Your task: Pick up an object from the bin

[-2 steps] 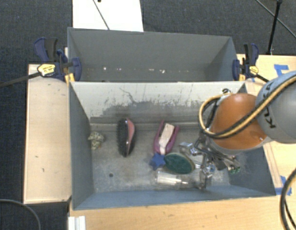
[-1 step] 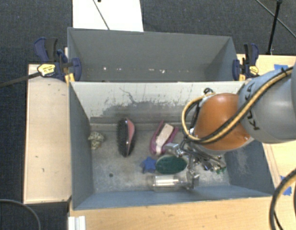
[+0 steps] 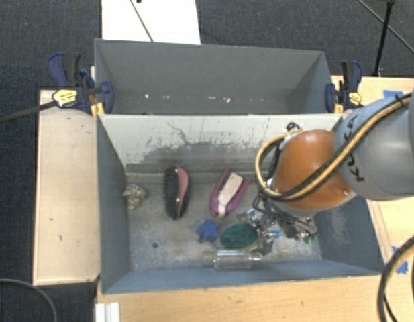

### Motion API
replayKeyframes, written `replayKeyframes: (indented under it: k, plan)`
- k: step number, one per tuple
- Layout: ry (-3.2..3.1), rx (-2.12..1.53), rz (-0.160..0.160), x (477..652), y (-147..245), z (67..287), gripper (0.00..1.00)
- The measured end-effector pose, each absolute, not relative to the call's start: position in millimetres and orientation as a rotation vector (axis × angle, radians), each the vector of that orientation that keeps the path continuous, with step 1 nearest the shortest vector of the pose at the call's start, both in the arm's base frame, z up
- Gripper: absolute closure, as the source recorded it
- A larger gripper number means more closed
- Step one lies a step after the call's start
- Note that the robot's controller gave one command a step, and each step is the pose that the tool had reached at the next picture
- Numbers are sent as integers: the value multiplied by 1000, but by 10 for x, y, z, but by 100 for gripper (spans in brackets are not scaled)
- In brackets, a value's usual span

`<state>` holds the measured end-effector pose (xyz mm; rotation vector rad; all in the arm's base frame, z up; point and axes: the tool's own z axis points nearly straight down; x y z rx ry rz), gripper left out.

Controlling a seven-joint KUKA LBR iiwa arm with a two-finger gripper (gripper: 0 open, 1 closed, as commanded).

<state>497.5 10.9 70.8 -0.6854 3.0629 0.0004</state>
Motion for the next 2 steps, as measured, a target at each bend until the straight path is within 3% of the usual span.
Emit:
replayKeyframes:
  k: [2]
  plan:
    - [3045, -726, -3, 4958, 245, 2548, 100]
